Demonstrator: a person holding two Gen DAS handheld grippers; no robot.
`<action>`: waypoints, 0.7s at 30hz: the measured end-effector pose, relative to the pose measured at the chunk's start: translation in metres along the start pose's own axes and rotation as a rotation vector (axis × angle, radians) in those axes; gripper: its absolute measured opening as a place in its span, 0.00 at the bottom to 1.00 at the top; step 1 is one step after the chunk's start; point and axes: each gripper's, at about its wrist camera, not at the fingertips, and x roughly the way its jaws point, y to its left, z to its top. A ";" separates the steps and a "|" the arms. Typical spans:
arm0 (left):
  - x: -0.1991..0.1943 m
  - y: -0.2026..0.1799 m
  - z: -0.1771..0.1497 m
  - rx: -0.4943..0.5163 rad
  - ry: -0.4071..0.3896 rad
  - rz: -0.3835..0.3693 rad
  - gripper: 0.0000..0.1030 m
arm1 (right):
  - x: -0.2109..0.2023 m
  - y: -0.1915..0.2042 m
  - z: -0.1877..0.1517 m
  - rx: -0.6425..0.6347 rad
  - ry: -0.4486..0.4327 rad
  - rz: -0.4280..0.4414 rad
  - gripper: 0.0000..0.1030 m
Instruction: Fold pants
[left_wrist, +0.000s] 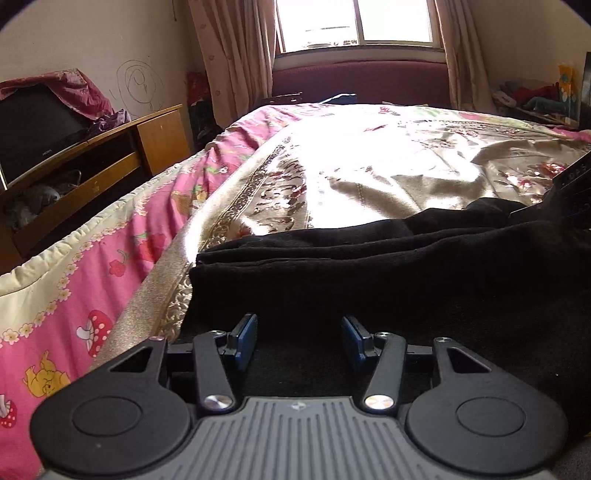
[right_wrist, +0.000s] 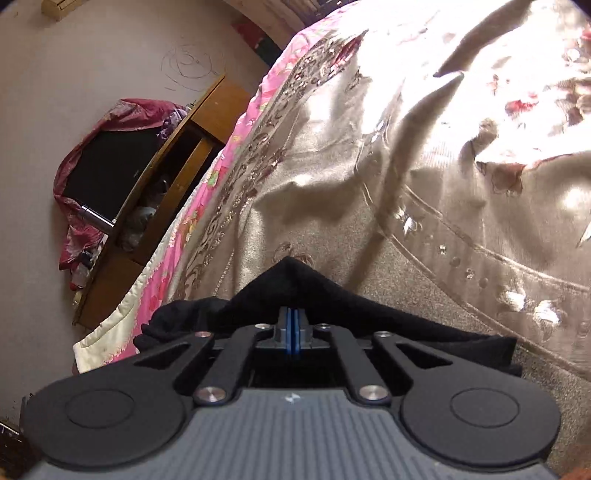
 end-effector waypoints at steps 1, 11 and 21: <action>-0.004 0.004 -0.001 -0.007 -0.002 0.009 0.62 | -0.014 0.007 -0.001 -0.025 -0.039 -0.016 0.11; -0.037 0.013 -0.011 -0.074 -0.063 -0.087 0.61 | -0.101 -0.012 -0.081 0.130 -0.097 -0.169 0.48; -0.045 -0.047 0.007 0.015 -0.057 -0.320 0.62 | -0.109 -0.032 -0.076 0.191 -0.143 -0.140 0.51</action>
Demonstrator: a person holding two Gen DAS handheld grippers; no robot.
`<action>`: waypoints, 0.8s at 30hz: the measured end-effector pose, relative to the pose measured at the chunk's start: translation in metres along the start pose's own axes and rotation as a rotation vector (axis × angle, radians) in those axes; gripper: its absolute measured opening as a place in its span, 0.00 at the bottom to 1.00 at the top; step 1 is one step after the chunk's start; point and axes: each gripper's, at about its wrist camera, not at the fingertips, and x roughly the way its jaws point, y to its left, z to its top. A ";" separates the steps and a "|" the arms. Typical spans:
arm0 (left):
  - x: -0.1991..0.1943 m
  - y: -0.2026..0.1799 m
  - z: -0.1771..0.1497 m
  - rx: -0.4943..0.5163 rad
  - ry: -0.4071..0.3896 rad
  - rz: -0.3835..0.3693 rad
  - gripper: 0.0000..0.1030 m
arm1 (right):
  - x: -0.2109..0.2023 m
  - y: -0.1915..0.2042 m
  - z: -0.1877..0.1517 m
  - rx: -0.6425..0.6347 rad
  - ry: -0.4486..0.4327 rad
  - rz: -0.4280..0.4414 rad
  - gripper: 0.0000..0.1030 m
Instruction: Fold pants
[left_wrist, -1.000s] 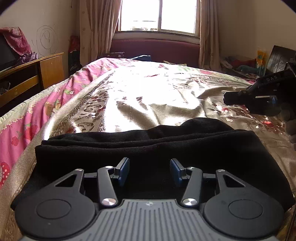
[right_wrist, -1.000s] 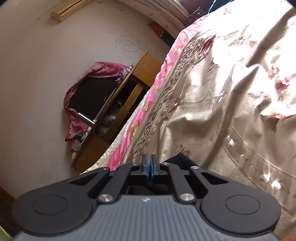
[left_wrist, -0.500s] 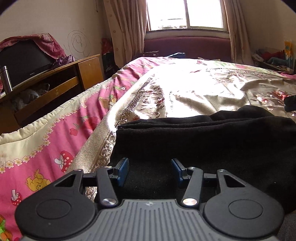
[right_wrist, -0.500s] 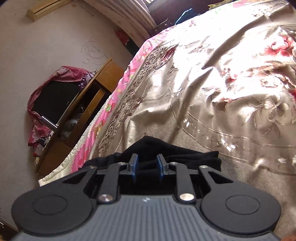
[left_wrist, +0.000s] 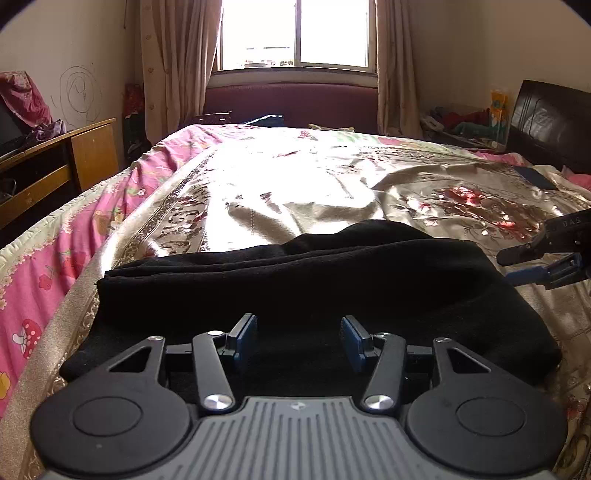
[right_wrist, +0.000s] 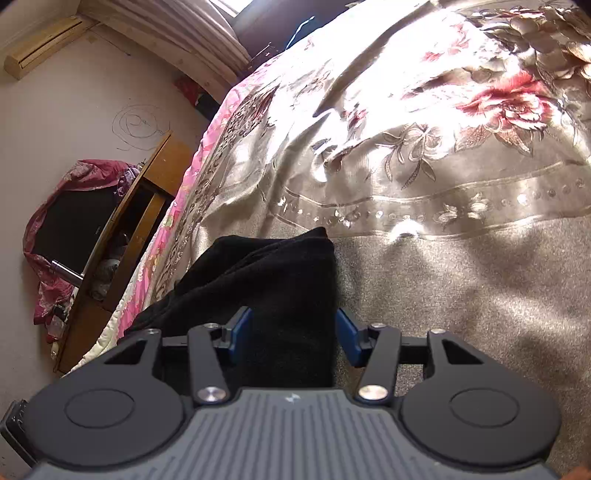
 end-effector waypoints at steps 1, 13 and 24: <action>-0.001 -0.008 0.002 0.009 0.005 -0.025 0.62 | 0.002 -0.003 0.002 0.017 0.003 0.018 0.51; -0.003 -0.169 0.014 0.188 0.146 -0.179 0.65 | 0.034 -0.028 0.018 0.054 0.083 0.190 0.51; 0.036 -0.249 -0.015 0.446 0.199 0.037 0.78 | 0.044 -0.032 0.023 0.063 0.136 0.317 0.58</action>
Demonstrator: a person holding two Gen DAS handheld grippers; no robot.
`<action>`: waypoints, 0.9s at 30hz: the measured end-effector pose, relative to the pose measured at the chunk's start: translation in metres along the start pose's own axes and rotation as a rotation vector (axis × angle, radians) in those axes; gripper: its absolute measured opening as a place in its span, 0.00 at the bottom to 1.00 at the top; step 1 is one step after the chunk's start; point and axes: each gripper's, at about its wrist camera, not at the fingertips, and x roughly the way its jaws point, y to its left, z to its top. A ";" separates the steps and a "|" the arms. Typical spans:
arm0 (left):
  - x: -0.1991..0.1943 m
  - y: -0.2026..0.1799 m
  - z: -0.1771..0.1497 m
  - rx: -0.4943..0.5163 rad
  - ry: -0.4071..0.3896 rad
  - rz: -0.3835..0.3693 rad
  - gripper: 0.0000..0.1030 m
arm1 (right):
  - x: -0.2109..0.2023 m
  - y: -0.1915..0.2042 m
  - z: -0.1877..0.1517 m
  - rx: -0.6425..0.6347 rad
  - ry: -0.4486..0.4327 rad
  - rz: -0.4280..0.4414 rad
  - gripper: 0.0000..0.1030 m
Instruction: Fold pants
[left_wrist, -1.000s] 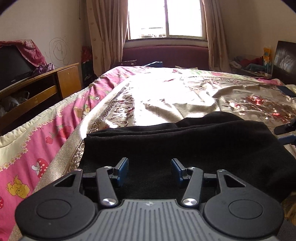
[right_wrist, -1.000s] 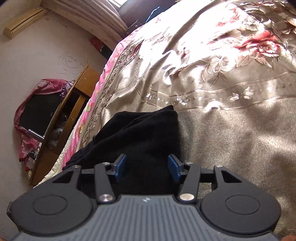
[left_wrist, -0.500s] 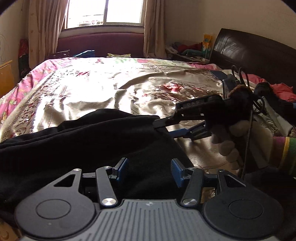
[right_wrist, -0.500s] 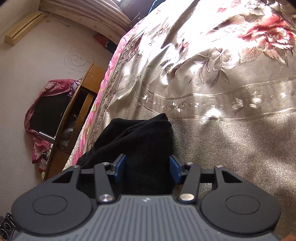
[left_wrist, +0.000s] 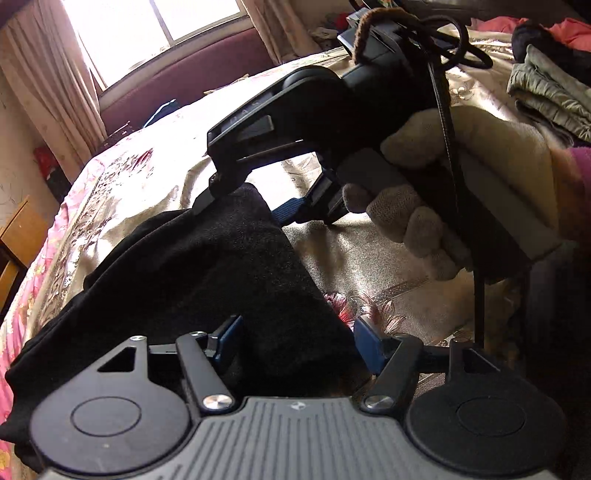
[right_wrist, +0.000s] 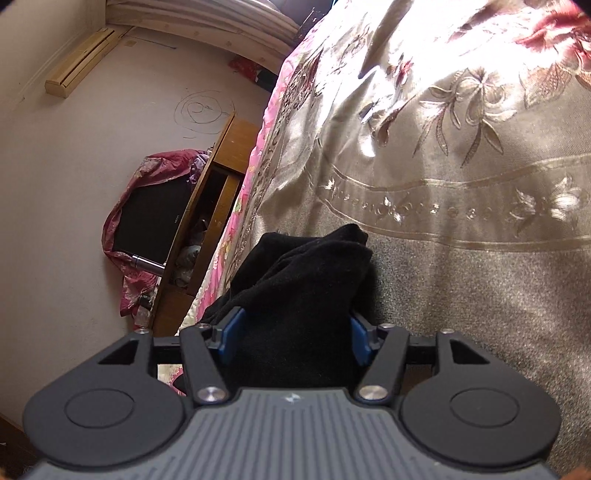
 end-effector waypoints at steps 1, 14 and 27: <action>0.002 -0.002 0.000 0.006 0.000 0.015 0.80 | 0.002 0.001 0.000 -0.005 0.008 -0.016 0.51; -0.001 0.002 0.010 -0.081 0.017 -0.099 0.59 | -0.031 0.013 -0.010 0.020 -0.039 0.017 0.12; -0.040 -0.015 0.035 -0.045 -0.148 -0.434 0.56 | -0.138 -0.022 -0.033 0.155 -0.145 -0.158 0.15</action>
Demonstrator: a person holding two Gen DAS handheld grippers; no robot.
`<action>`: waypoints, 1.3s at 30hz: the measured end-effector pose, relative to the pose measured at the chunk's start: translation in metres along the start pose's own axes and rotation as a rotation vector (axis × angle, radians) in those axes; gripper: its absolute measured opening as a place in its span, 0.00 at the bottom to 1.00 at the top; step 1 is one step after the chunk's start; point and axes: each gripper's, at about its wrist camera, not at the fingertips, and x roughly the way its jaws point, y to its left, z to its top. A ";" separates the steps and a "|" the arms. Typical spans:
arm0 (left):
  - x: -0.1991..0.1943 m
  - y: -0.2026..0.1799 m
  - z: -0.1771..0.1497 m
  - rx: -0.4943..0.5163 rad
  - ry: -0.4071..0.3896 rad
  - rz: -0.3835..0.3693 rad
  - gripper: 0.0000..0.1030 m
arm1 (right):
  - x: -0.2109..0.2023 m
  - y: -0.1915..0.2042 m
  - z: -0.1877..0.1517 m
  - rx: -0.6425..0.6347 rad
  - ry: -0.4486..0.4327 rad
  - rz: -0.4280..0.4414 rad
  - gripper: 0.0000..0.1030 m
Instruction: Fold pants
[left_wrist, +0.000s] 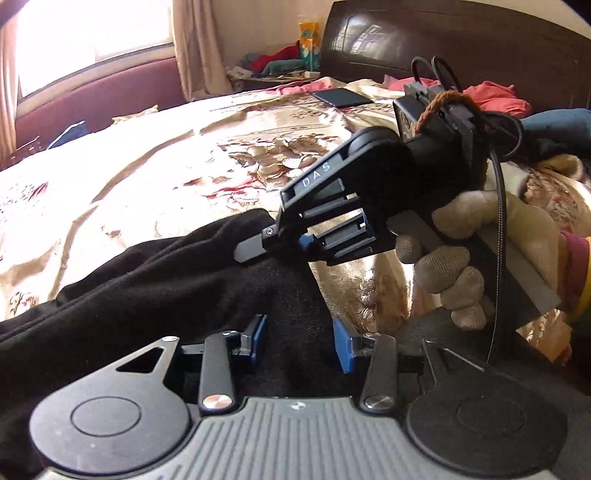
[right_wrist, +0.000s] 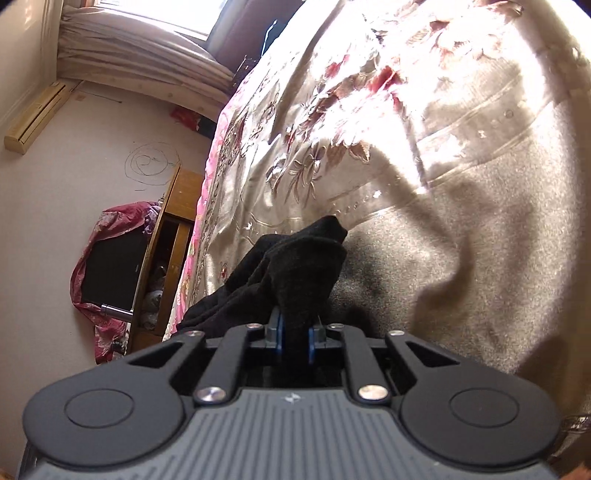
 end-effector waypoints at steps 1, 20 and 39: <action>-0.007 0.005 -0.003 0.016 -0.005 -0.005 0.59 | 0.001 0.000 -0.003 0.001 -0.007 0.000 0.19; -0.023 0.126 -0.027 0.050 -0.026 0.242 0.65 | -0.001 0.016 -0.017 0.008 0.076 -0.114 0.38; -0.004 0.173 -0.028 0.031 -0.071 0.205 0.67 | 0.008 0.033 -0.047 0.030 0.082 -0.295 0.50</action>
